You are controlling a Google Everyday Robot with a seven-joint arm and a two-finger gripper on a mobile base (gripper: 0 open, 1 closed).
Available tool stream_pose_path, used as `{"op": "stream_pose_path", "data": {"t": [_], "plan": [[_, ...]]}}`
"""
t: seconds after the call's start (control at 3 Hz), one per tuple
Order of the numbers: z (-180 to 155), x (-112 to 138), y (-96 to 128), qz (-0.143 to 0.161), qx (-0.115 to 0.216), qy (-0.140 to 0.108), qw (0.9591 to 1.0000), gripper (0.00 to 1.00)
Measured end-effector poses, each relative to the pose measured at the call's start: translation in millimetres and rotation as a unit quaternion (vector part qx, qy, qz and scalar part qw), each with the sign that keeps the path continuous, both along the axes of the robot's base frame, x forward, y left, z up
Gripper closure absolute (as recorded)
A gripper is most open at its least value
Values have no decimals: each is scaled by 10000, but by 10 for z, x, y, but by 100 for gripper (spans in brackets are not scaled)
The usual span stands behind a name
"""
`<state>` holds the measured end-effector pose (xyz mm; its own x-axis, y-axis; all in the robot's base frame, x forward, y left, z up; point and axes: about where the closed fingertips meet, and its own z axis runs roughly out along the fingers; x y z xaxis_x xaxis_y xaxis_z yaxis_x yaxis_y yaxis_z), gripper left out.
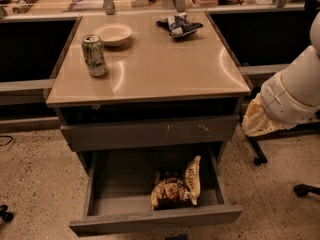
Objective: Pick brown chip bag from middle drawer and place on counter
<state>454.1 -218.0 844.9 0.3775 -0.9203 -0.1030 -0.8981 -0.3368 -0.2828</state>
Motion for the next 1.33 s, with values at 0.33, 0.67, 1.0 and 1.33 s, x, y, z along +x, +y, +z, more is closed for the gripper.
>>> {"op": "stream_pose_path", "data": {"t": [0.33,0.67,1.0,1.33], "plan": [[-329,90,-107,793,89,141,9967,100],[-529,150,-129,1326,121,195,9909,100],[-527,149,-128,1331,118,191,9909,100],[-702,149,-154,1691,165,77,9854,100]]}}
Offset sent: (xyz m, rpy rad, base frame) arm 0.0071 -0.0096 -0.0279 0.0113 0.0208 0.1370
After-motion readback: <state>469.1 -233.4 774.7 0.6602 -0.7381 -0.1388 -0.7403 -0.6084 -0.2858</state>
